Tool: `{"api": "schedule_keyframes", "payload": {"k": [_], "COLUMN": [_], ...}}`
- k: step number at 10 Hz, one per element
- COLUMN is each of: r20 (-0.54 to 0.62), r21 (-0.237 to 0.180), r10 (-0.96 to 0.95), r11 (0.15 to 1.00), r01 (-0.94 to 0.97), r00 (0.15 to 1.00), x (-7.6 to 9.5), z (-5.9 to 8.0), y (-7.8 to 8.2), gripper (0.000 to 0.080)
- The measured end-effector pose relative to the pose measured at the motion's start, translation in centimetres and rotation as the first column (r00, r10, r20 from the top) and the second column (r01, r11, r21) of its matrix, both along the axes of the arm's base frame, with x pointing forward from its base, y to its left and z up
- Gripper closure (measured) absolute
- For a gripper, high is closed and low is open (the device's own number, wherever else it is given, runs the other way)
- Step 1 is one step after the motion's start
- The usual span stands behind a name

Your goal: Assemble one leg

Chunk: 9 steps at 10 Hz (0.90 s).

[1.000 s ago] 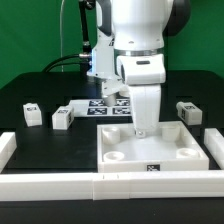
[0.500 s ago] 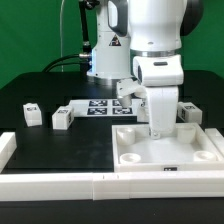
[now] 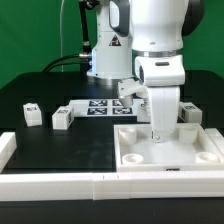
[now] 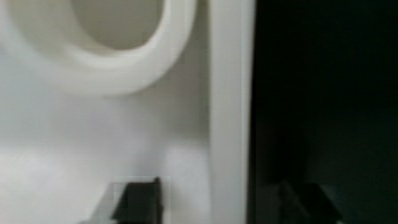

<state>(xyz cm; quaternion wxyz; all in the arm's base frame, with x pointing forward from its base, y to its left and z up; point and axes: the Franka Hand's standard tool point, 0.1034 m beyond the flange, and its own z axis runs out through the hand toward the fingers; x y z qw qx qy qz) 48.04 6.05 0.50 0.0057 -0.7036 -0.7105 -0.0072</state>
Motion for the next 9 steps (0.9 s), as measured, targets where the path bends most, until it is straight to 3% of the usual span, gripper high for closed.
{"api": "schedule_keyframes", "payload": {"k": [1,2,3,7,9], "r20": [0.0,0.0,0.0,0.001,0.021], "r21": [0.0,0.0,0.0,-0.001,-0.009], "r10": [0.0,0.0,-0.001,-0.021,-0.07], "r11": [1.0,1.0,1.0,1.0,0.997], "r01": [0.0,0.0,0.001,0.021,0.07], "r00": [1.0,1.0,1.0,1.0,0.997], "x": [0.0,0.0,0.0,-0.2,-1.4], "z": [0.0,0.0,0.0,0.3,2.7], "y": [0.0,0.0,0.0,0.0,0.0], "gripper": [0.0326,0.0201,0.0165,0.015,0.015]}}
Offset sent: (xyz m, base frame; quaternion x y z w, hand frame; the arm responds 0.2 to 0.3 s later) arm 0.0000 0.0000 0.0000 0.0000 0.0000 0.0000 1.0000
